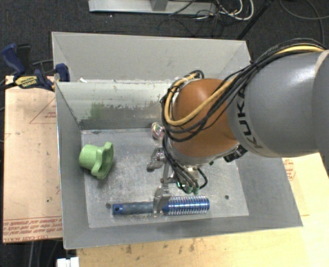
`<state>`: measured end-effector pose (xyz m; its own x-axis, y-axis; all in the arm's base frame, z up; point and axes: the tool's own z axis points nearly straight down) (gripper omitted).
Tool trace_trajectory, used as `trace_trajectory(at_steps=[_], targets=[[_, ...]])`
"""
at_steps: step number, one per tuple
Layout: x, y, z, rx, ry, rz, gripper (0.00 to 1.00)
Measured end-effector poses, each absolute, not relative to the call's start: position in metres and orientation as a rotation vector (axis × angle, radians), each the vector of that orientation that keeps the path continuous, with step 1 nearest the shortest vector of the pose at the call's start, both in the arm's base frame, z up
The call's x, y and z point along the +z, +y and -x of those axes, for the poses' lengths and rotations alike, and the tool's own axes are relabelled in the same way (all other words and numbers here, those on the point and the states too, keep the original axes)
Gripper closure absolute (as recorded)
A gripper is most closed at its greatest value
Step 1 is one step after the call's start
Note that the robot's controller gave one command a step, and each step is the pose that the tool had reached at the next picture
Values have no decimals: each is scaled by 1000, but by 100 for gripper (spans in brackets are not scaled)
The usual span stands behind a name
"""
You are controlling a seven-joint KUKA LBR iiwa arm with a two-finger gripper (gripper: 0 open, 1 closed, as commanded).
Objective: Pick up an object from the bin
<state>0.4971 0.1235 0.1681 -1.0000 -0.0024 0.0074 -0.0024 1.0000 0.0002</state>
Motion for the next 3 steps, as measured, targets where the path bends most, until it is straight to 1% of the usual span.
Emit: trace_trajectory(at_steps=[1, 2, 3], targets=[[83, 67, -487, -4, -3149, -226, 0], [81, 66, -485, -3, -3140, -222, 100], [238, 61, -497, 0, -3126, -395, 100]])
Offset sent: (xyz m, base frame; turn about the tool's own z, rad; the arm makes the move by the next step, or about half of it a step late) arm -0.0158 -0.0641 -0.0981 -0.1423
